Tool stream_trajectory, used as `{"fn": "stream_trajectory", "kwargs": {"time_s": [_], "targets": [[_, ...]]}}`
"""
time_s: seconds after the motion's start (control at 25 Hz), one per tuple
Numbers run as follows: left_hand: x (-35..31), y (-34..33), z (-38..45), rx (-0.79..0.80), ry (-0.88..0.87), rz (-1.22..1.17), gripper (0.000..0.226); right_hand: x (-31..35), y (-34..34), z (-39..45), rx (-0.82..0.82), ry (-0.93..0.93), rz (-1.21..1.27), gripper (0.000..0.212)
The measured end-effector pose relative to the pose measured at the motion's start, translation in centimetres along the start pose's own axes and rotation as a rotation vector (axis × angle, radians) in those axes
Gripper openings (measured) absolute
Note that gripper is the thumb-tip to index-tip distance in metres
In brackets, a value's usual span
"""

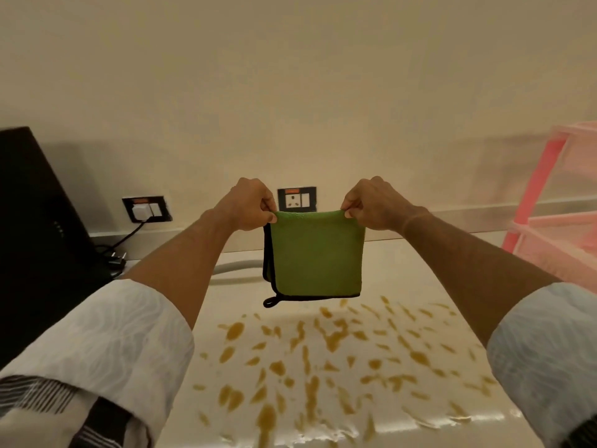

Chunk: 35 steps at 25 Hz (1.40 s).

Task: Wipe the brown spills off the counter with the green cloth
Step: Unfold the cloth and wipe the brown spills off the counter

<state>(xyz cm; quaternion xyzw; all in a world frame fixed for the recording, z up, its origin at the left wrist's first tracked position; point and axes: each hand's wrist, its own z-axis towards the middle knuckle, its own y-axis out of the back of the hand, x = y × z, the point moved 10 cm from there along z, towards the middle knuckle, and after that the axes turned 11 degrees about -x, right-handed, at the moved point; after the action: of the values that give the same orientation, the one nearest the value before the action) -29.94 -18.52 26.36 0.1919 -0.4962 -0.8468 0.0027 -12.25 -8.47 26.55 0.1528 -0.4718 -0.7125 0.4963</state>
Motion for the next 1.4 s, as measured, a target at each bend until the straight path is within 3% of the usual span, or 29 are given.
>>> {"fn": "stream_trajectory", "kwargs": {"time_s": [0.24,0.48,0.8,0.92,1.0,1.12,1.24,1.4], "targets": [[8.0,2.5,-3.4,-0.031,0.034,0.048,0.010,6.8,-6.0,0.9,-0.015,-0.037,-0.013,0.022],[13.4,2.4,-7.4,-0.181,0.069,0.047,0.009,11.1,-10.2,0.1,-0.078,0.023,-0.024,0.022],[14.9,-8.7,-18.5,0.503,0.111,-0.006,0.013,10.4,-22.0,-9.8,0.772,-0.199,0.070,0.015],[14.8,-11.5,-21.1,0.694,0.120,-0.026,0.018,10.8,-24.6,-13.1,0.986,-0.234,0.027,0.022],[15.2,-12.2,-21.3,0.712,0.131,-0.068,0.017,11.1,-25.6,-14.0,1.064,-0.250,0.054,0.028],[17.2,-11.9,-20.2,0.520,0.185,-0.085,0.024,10.9,-25.8,-11.6,0.846,-0.267,0.136,0.033],[20.1,-11.9,-20.8,0.348,0.197,0.043,0.049,11.6,-26.0,-9.8,0.565,-0.228,0.129,0.039],[23.1,-13.4,-23.4,0.268,0.240,0.133,0.065,14.0,-29.9,-11.8,0.542,-0.199,0.079,0.066]]}}
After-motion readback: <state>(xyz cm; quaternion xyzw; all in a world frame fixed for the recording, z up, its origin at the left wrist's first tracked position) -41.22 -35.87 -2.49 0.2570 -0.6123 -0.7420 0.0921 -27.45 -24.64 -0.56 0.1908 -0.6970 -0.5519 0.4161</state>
